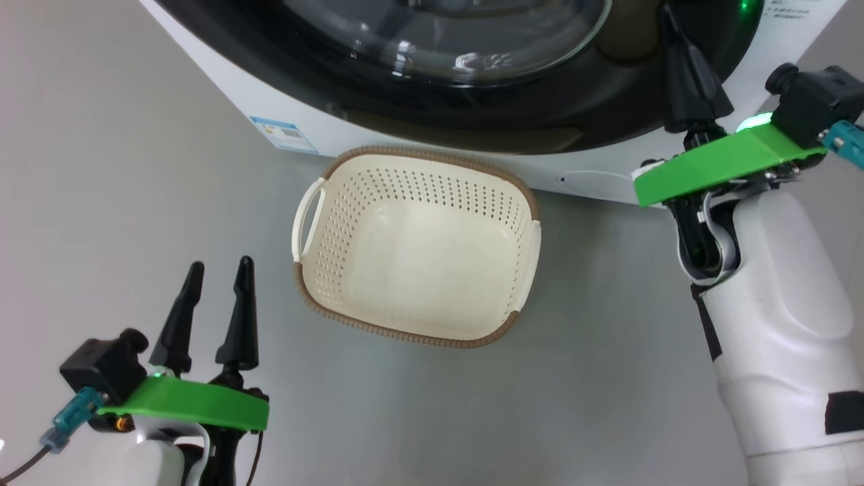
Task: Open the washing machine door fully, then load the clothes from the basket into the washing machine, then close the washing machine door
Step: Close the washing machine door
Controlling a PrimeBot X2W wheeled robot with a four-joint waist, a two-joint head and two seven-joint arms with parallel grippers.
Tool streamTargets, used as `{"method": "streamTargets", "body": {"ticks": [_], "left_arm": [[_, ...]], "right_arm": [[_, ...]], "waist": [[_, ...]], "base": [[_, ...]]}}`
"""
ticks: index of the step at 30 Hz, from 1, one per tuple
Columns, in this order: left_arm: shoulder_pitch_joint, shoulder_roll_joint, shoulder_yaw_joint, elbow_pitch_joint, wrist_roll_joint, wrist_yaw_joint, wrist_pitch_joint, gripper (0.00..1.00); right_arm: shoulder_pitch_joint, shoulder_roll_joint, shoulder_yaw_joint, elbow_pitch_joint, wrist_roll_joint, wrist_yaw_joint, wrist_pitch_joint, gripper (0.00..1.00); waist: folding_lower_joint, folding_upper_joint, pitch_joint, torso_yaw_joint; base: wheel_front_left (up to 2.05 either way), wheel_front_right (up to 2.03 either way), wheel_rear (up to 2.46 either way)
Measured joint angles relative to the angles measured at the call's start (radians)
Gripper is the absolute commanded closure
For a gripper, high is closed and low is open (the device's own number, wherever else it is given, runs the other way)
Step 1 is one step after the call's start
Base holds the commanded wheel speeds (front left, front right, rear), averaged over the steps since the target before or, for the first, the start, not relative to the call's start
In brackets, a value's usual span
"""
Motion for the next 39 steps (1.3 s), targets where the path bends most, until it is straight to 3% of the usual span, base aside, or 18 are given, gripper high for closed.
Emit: {"method": "streamTargets", "body": {"ticks": [2, 4, 6, 7, 15, 39], "left_arm": [[0.001, 0.002, 0.000, 0.011, 0.000, 0.000, 0.000, 0.00], [0.001, 0.004, 0.003, 0.022, 0.001, 0.000, 0.000, 0.00], [0.002, 0.010, 0.002, 0.034, 0.001, 0.000, 0.000, 0.00], [0.004, 0.015, 0.002, 0.043, 0.001, 0.000, 0.000, 0.00], [0.037, 0.062, 0.007, 0.106, 0.002, 0.000, 0.000, 0.00], [0.176, 0.131, 0.036, 0.139, 0.007, 0.000, 0.000, 0.00]], "right_arm": [[0.016, -0.001, 0.014, -0.002, 0.000, -0.001, 0.000, 1.00], [0.050, -0.004, 0.039, -0.003, 0.004, -0.001, 0.000, 0.73], [0.093, -0.002, 0.060, -0.002, 0.010, -0.001, 0.000, 0.40], [0.114, -0.002, 0.066, -0.002, 0.013, -0.001, 0.000, 0.00], [0.274, -0.005, 0.106, -0.001, 0.022, -0.001, 0.000, 0.00], [0.577, -0.073, 0.042, -0.009, 0.032, -0.001, 0.000, 0.00]], "waist": [[0.0000, 0.0000, -0.011, -0.004], [0.0000, 0.0000, -0.023, -0.010], [0.0000, 0.0000, -0.035, -0.017], [0.0001, 0.0000, -0.042, -0.021], [0.0000, 0.0000, -0.110, -0.071], [0.0000, 0.0000, -0.278, -0.254]], "base": [[0.00, 0.00, 0.00], [0.00, 0.00, 0.00], [0.00, 0.00, 0.00], [0.00, 0.00, 0.00], [0.00, 0.00, 0.00], [0.00, 0.00, 0.00]]}}
